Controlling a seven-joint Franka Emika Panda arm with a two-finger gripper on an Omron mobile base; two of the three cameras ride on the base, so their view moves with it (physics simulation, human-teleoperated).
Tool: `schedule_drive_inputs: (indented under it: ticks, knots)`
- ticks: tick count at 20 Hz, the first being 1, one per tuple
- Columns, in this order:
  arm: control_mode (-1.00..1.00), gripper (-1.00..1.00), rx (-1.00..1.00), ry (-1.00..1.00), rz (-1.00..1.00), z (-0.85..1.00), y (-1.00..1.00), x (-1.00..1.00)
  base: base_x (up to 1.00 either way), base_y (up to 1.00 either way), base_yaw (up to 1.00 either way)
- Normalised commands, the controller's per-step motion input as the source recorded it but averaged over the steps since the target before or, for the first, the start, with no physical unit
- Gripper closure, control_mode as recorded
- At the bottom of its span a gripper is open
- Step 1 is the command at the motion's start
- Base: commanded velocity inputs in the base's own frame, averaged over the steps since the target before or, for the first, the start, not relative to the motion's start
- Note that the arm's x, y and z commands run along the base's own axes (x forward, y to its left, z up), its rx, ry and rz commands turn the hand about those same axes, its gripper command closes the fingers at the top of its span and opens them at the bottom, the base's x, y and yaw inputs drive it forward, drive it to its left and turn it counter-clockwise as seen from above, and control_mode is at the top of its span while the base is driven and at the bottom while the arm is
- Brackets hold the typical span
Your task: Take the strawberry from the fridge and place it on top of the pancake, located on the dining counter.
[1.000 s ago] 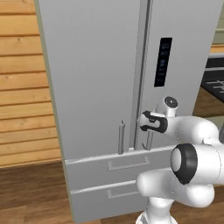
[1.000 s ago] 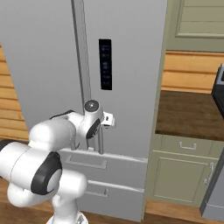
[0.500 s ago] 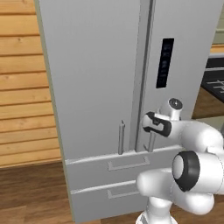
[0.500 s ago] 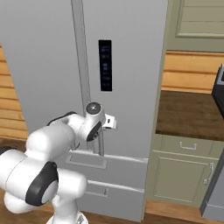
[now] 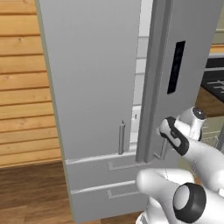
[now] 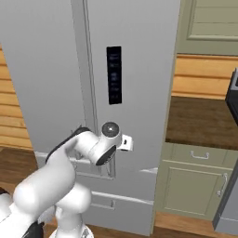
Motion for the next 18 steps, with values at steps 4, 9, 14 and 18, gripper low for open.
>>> schedule_drive_inputs:
  ticks: [4, 9, 14, 18]
  knots:
    - [-1.0, 1.0, 0.03, -0.02, 0.0, 0.07, -0.71, -0.57, 0.0, 0.0, 0.0]
    - [-1.0, -1.0, 0.0, -0.07, 0.0, 0.69, -0.19, -0.69, 0.0, 0.0, 0.0]
    - [-1.0, -1.0, -0.03, -0.01, 0.06, 0.99, 0.0, -0.88, 0.0, 0.0, 0.0]
    - [-1.0, -1.0, -0.12, 0.0, -0.01, 0.93, 0.5, -0.97, 0.0, 0.0, 0.0]
